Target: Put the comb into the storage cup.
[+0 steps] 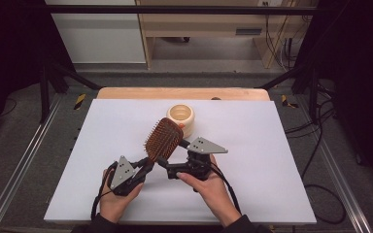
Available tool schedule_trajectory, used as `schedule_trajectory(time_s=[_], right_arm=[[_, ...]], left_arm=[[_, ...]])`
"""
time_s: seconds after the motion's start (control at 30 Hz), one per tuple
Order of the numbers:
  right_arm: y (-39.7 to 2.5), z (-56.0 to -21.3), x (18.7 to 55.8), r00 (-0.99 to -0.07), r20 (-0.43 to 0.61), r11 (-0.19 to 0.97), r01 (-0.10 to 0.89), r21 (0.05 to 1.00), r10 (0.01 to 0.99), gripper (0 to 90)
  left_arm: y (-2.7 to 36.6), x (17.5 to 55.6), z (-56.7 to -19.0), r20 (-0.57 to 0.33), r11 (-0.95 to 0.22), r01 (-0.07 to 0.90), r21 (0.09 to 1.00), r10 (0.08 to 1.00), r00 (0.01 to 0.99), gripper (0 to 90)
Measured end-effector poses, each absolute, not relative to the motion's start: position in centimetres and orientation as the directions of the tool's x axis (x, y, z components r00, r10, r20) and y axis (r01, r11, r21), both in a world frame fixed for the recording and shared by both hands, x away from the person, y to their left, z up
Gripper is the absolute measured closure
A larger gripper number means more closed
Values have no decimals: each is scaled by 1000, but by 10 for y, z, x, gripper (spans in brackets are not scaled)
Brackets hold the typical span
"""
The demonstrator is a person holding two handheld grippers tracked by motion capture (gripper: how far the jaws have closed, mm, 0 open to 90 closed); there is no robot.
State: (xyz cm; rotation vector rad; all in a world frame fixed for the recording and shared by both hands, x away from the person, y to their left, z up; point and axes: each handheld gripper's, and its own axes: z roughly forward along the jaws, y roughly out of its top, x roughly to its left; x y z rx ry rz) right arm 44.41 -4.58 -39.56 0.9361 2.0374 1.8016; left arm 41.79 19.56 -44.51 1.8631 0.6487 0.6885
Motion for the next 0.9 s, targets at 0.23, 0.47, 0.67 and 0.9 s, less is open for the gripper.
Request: schedule_trajectory(time_s=[0.23, 0.47, 0.67, 0.9], right_arm=[[-42, -392, 446, -756, 225, 8, 291, 957, 614, 82], [-44, -390, 449, -750, 274, -34, 319, 947, 602, 89], [-46, -388, 451, -742, 288, -52, 324, 945, 605, 108], [-47, -383, 454, -736, 319, -80, 341, 937, 597, 190]], left_arm=[[195, 416, -444, 177, -353, 116, 929, 695, 696, 731], [193, 416, -445, 186, -359, 106, 927, 687, 702, 731], [193, 415, -445, 190, -358, 99, 928, 687, 701, 731], [193, 414, -445, 192, -354, 91, 931, 686, 701, 730]])
